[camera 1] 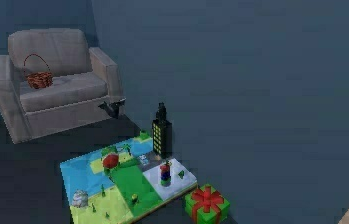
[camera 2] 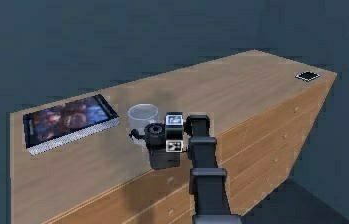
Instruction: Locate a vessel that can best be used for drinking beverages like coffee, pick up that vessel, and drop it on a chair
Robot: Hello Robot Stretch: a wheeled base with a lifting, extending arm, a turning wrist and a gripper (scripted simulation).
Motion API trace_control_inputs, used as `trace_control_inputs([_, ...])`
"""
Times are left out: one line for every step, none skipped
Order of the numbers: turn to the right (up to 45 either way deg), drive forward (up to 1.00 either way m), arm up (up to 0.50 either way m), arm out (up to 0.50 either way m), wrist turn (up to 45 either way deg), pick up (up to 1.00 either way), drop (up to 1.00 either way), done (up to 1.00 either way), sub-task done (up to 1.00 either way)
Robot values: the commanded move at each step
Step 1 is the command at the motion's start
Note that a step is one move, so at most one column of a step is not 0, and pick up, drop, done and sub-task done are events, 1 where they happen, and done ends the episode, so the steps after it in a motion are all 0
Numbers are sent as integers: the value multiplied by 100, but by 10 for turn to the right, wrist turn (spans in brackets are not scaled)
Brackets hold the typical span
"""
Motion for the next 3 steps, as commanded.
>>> trace_control_inputs([0,0,0,0,0,100,0,0,0])
trace_control_inputs([0,0,10,0,0,0,0,0,0])
trace_control_inputs([0,0,0,0,-450,0,0,0,0])
